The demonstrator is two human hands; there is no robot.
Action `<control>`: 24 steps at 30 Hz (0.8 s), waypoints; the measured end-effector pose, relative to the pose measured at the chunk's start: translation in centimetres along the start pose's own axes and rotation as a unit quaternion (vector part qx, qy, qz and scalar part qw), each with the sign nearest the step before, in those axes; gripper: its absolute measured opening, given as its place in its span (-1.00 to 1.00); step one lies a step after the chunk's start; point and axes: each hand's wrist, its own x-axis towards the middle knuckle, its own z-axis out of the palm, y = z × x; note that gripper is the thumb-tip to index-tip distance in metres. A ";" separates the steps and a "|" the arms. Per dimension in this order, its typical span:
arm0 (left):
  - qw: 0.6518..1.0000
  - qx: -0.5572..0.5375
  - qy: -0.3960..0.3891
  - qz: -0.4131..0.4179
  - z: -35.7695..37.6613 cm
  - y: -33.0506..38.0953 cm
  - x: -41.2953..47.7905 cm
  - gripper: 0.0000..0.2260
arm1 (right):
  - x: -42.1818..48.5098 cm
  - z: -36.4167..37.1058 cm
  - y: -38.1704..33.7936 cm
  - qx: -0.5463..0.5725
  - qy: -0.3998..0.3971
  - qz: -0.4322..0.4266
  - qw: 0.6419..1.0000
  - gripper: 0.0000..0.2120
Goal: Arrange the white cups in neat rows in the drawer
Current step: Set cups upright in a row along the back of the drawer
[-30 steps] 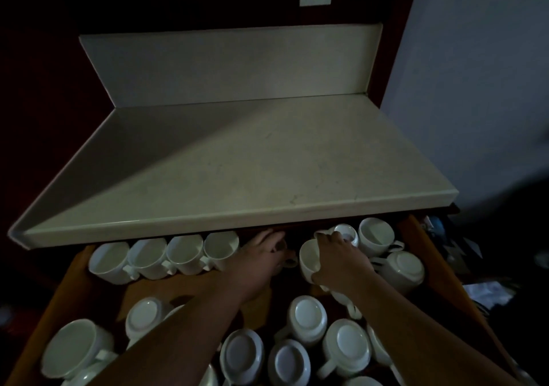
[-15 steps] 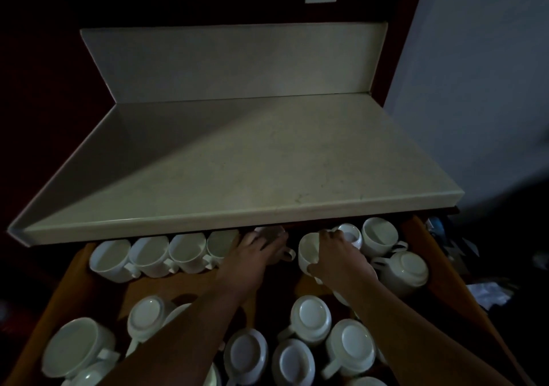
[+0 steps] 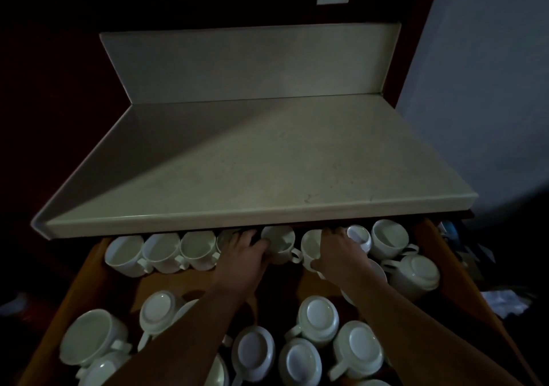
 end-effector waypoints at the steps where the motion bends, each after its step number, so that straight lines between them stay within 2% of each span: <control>1: 1.000 -0.005 -0.001 -0.004 0.0 0.1 0.1 -0.70 | 0.1 0.1 -0.1 0.003 0.000 0.001 1.000 -0.25; 8: 1.000 -0.004 -0.017 -0.023 -0.1 0.3 0.4 -0.72 | 0.6 0.6 -0.7 0.010 0.013 -0.005 1.000 -0.28; 14: 1.000 -0.006 -0.001 -0.027 -0.1 0.2 0.1 -0.74 | 0.7 0.7 -0.6 0.040 0.018 -0.004 0.999 -0.27; 21: 0.994 -0.061 0.011 -0.089 -0.8 -0.3 -1.1 -0.46 | 0.7 1.2 -0.2 0.043 0.020 -0.012 0.999 -0.24; 24: 0.994 -0.043 0.008 -0.097 -0.9 -1.1 -1.3 -0.57 | 0.2 1.4 -0.1 0.039 0.048 -0.035 0.997 -0.21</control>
